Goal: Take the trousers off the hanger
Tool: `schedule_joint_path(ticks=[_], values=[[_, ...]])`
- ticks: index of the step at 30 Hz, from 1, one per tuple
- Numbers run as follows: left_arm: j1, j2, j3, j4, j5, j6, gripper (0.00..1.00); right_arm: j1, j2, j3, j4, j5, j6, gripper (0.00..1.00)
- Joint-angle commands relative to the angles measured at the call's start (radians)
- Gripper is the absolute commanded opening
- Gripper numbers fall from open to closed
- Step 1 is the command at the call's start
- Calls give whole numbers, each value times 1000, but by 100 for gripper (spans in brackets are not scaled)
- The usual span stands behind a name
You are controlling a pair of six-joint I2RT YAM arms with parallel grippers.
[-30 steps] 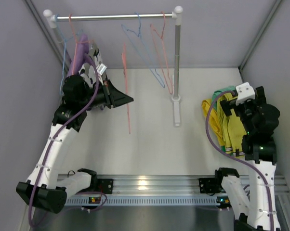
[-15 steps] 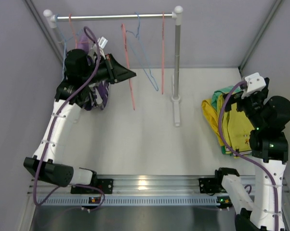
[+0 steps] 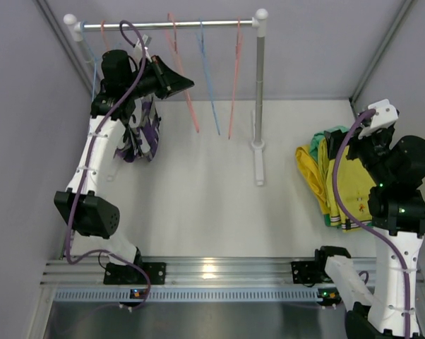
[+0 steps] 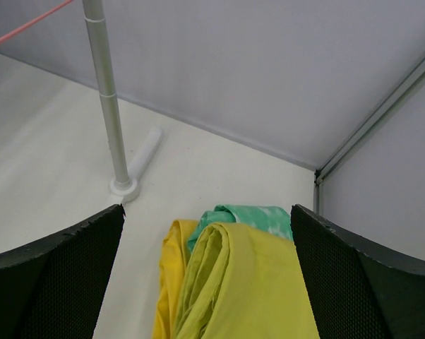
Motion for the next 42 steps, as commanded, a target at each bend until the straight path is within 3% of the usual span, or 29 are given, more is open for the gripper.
schedule_joint_path(ticks=[1, 9, 17, 21, 22, 30, 37, 42], values=[[16, 24, 74, 84, -6, -27, 0, -5, -4, 45, -10, -16, 31, 100], [20, 61, 114, 101, -2, -25, 0, -5, 2, 46, -14, -22, 54, 100], [19, -40, 10, 64, -19, 20, 57, -5, -12, 36, 10, -25, 86, 99], [19, -118, -25, 13, -43, 83, 96, -5, -24, 8, 35, -39, 109, 99], [19, -134, -47, 7, -45, 94, 99, -5, -26, 3, 40, -41, 123, 99], [19, -380, -209, -141, -170, 337, 99, -5, -30, -49, 50, -84, 170, 100], [19, -593, -376, -325, -379, 580, 99, -5, -32, -93, 70, -137, 256, 99], [19, -655, -386, -500, -413, 746, 99, -5, -44, -162, 107, -196, 342, 100]])
